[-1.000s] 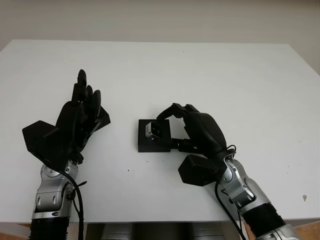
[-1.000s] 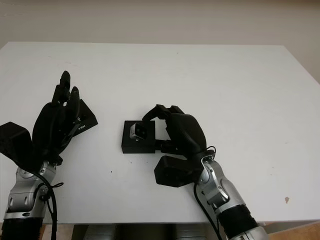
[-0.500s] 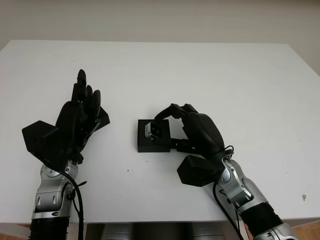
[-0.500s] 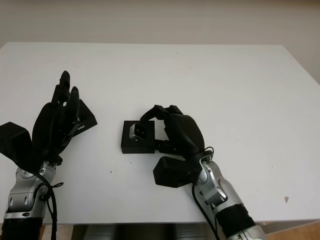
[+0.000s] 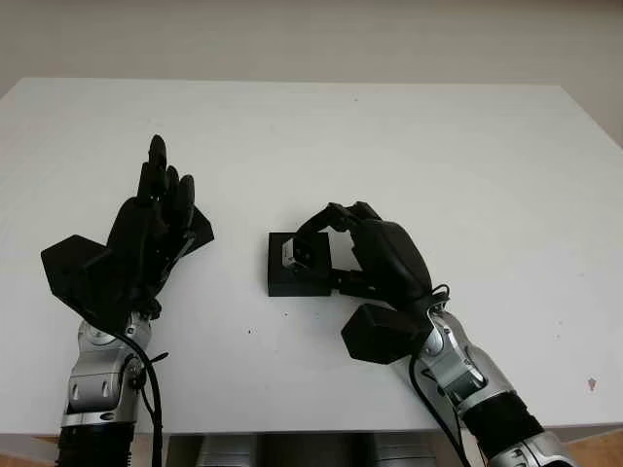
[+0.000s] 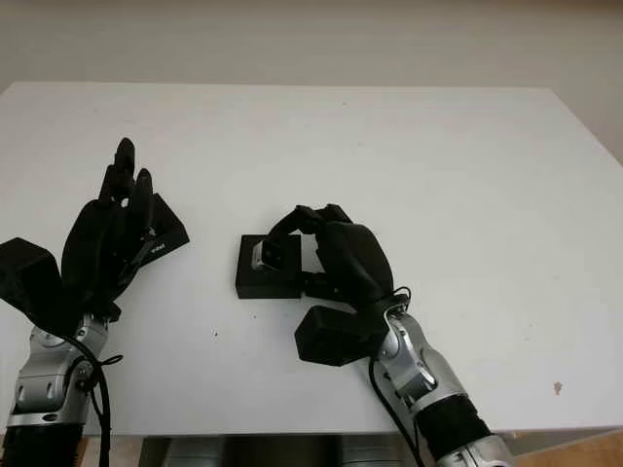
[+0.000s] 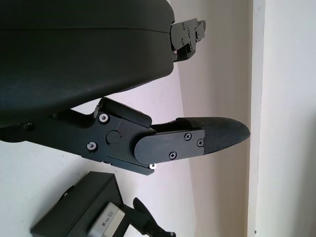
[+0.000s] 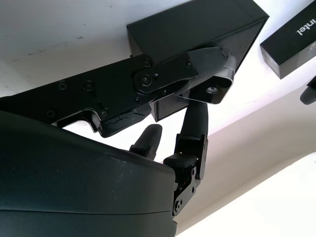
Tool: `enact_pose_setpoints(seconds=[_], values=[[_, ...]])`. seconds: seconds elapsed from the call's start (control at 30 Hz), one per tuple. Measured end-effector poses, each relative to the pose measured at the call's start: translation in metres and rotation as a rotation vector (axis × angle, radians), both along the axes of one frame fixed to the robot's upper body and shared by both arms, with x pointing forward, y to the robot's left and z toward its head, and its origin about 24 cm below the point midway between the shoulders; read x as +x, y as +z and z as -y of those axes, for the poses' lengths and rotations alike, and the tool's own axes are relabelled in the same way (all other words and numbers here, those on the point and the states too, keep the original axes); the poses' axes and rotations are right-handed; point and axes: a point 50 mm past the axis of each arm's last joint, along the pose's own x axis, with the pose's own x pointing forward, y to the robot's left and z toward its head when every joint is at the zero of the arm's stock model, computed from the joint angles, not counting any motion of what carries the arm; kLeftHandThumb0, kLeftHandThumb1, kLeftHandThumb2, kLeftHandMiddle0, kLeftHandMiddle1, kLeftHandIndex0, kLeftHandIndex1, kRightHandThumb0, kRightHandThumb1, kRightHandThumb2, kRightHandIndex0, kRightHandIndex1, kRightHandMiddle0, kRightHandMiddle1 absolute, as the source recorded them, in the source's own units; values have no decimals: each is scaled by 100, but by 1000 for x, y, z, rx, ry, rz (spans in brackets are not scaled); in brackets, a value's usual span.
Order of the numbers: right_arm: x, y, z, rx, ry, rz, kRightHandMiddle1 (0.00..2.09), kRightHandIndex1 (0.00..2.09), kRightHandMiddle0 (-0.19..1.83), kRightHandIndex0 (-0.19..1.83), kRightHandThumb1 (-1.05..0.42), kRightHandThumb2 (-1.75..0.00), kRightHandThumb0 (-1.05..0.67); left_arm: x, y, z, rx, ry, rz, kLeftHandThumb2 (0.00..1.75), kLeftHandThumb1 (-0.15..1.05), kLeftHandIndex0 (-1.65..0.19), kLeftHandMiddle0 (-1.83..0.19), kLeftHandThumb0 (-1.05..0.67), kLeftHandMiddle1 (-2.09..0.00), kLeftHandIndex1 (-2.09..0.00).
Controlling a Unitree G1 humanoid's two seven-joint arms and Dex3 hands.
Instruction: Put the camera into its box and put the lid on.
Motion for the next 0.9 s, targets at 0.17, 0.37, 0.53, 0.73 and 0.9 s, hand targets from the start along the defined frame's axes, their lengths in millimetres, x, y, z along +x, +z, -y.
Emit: enact_pose_setpoints(seconds=[0.17, 0.37, 0.53, 0.73, 0.9], values=[[0, 0, -1, 2, -1, 8, 124, 101, 54, 19, -89, -6, -61, 0, 0, 1, -10, -5, 1, 53, 105, 19, 19, -77, 0, 0], [1, 0, -2, -1, -11, 29, 125, 105, 61, 20, -90, -6, -53, -1, -1, 0, -10, -1, -4, 53, 105, 19, 19, -77, 0, 0], [0, -1, -3, -10, -12, 61, 131, 109, 61, 21, -92, -6, -49, -1, -2, 0, -9, -2, -7, 53, 105, 19, 19, -76, 0, 0], [0, -3, -3, -11, -10, 99, 136, 110, 56, 19, -93, -6, -44, -2, -2, 0, -9, -1, -7, 53, 105, 19, 19, -76, 0, 0], [1, -4, -3, -4, -4, 116, 137, 107, 54, 19, -93, -5, -42, -2, -2, 0, -9, -2, -7, 53, 105, 19, 19, -76, 0, 0]])
